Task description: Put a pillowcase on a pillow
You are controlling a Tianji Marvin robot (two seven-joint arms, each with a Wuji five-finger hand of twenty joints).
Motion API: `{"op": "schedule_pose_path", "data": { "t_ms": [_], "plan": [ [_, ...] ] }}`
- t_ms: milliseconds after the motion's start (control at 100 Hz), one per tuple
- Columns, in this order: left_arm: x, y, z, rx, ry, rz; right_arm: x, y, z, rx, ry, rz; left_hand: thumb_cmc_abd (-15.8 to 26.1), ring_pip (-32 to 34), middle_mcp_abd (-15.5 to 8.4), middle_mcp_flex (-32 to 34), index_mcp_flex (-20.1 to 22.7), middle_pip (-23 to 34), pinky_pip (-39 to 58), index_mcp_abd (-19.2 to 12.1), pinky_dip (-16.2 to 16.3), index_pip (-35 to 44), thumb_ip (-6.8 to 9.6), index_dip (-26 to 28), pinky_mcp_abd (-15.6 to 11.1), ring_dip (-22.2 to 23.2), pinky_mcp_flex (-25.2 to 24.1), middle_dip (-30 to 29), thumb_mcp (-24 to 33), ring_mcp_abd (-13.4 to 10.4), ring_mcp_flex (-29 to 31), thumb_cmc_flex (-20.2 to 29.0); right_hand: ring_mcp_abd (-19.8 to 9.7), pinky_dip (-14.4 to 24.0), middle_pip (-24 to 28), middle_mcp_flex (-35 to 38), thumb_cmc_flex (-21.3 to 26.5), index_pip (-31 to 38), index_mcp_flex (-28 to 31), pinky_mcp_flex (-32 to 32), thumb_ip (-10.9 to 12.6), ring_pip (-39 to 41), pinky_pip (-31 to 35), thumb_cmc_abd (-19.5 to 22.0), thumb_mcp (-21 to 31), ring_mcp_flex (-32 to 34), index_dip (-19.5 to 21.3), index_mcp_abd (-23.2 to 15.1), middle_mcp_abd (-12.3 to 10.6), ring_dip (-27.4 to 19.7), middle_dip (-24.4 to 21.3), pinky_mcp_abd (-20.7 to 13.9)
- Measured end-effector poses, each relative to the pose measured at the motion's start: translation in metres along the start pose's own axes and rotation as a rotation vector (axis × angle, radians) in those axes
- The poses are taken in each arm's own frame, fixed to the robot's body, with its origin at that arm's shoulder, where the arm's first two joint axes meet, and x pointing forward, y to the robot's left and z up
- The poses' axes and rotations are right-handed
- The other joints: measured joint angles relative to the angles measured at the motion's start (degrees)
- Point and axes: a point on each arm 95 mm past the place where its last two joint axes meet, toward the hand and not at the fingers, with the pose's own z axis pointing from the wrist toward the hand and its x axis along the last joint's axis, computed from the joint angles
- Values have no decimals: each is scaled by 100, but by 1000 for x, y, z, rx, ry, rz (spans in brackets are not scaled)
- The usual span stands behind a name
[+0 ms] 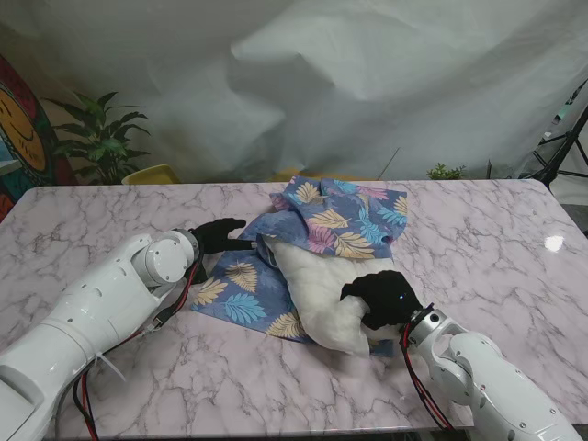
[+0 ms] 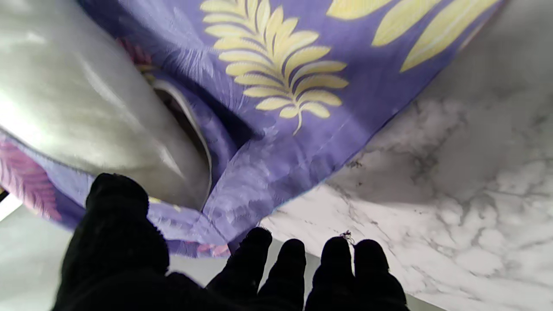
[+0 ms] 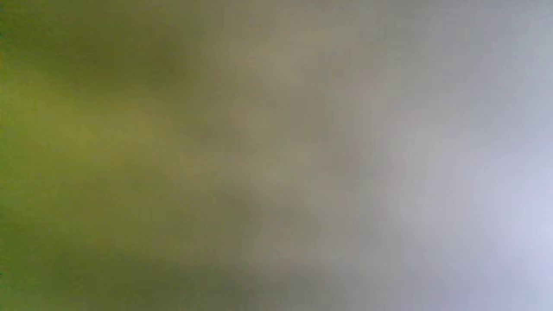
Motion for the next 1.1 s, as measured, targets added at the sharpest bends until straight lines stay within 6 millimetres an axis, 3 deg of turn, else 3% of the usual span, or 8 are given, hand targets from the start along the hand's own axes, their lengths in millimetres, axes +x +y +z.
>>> {"op": "schedule_pose_path", "data": {
  "t_ms": [160,260,480,620,700,780,950,1100],
  "plan": [
    [-6,6,8,-51,-14,44,-1,2,-1,-26,-5,13,-129,2,19,-1,-126,-154,224,-14,3,28,0,10,-55,68,0,-28,11,-6,0,10,0,40,0,29,0,4,52,19,0,419,170,0,0,0,0,0,47,3,89,-9],
    [-14,7,13,-68,-34,38,-2,3,-2,-29,-12,17,-707,229,73,1,-233,-208,588,-67,3,15,0,10,-58,157,-1,-2,2299,-4,2,-692,0,41,0,29,0,4,63,19,0,419,171,0,0,0,0,0,48,3,104,-51],
    [-22,15,22,-56,-24,15,-2,3,-3,-48,-19,18,-1004,518,-12,514,-201,222,1360,-328,165,517,-30,274,-116,211,156,203,3455,-91,405,-743,0,41,0,29,0,4,76,26,0,419,171,0,0,0,-1,0,54,10,157,-57],
    [-17,17,25,-10,0,-47,-2,3,-3,-84,-37,25,-1264,872,-14,641,952,1239,2257,-653,522,2124,-130,650,-73,575,452,286,3927,-44,910,-472,0,41,0,29,0,4,82,64,0,419,171,-1,0,0,-1,0,58,39,193,-63],
    [-14,20,26,39,12,-34,-2,2,-2,-101,-50,29,-1384,1643,-18,951,1753,1741,3540,-1294,1165,4345,-254,915,-127,1085,1070,431,3140,-275,1468,706,0,41,0,30,0,4,106,81,0,419,171,-1,0,1,-1,0,63,70,225,-68],
    [-12,27,27,84,17,-26,-1,2,-1,-118,-59,26,-1382,1910,-52,1699,1805,1929,4080,-1621,1431,5729,-270,1189,-66,1250,1497,498,2902,-415,1894,1384,0,41,0,31,0,4,107,98,0,420,171,-1,0,5,0,0,81,75,233,-74],
    [3,37,23,71,63,-262,0,5,3,-162,-83,25,-1375,2624,-372,4529,1279,2125,5489,-1581,1360,6308,-481,1950,585,1020,3627,789,2824,-28,4600,1935,0,41,0,31,0,4,107,155,0,420,171,-1,0,66,-1,0,134,76,296,-87],
    [9,56,18,112,90,-264,1,10,5,-196,-109,8,-1157,4474,-250,4798,1073,4028,7180,-1580,1063,6339,-474,2367,592,2225,5011,2028,1889,-150,5870,2644,0,41,0,32,0,6,107,159,0,420,171,-1,1,90,-1,4,194,118,312,-89]
  ]
}}
